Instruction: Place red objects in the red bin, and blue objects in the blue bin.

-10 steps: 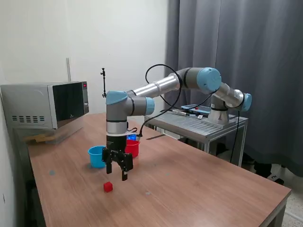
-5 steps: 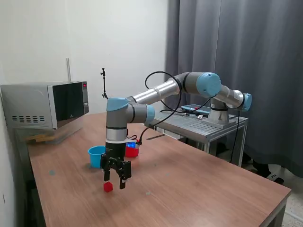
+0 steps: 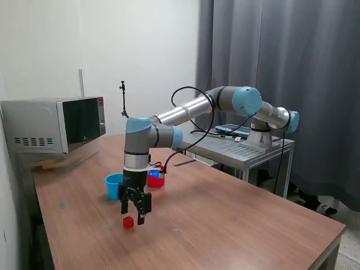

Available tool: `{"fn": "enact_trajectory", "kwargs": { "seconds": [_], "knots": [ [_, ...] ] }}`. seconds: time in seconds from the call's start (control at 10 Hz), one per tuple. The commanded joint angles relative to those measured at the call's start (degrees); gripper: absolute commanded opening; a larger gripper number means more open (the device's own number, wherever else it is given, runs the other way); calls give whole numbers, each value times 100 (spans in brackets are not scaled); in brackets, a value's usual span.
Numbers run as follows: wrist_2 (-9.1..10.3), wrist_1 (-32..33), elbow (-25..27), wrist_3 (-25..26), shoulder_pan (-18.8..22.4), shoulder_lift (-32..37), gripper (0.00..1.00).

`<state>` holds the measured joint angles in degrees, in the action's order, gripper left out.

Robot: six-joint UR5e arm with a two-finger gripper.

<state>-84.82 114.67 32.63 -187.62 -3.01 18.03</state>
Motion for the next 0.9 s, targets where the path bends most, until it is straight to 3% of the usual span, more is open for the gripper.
{"fn": "enact_trajectory", "kwargs": {
  "seconds": [0.0, 0.8],
  "knots": [
    [-140, 3, 7, 147, -24, 7, 100],
    [-96, 29, 112, 138, -15, 7, 100]
  ]
}}
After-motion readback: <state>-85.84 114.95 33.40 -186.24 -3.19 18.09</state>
